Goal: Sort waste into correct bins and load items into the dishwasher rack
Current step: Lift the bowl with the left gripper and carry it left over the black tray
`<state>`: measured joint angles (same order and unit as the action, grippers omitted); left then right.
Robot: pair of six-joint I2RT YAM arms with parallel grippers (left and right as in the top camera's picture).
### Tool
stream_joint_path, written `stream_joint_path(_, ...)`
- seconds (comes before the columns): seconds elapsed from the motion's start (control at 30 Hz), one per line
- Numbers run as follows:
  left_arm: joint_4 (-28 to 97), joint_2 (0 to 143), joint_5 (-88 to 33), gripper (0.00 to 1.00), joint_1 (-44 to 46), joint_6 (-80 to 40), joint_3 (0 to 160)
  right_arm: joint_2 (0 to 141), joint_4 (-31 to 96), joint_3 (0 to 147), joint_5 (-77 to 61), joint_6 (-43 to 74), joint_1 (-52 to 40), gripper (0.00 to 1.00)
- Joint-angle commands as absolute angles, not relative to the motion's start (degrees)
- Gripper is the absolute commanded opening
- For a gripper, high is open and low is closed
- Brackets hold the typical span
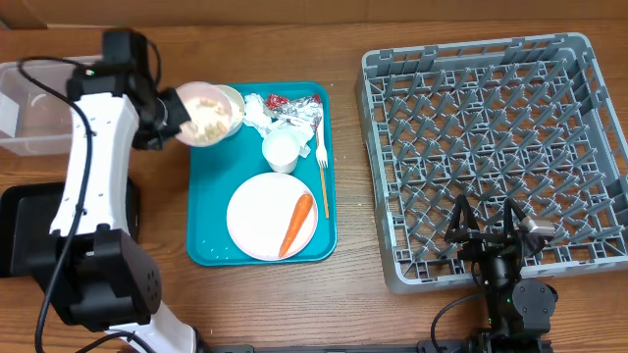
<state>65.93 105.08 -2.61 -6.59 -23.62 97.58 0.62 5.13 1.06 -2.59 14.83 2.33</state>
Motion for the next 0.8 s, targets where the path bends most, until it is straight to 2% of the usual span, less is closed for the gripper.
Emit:
stream_joint_path(0.0, 66.43, 105.21, -2.59, 0.04, -9.54, -22.79, 102.74, 0.16, 4.64, 0.47, -2.61, 15.05, 2.66, 1.00)
stream_joint_path(0.43, 66.94, 105.23, -5.87, 0.04, -20.25, -24.03, 103.46, 0.16, 4.64, 0.47, -2.61, 15.05, 2.66, 1.00)
stream_joint_path(0.77, 75.13, 105.21, -4.14, 0.04, -27.86, -27.18, 103.46, 0.16, 4.64, 0.47, -2.61, 15.05, 2.66, 1.00)
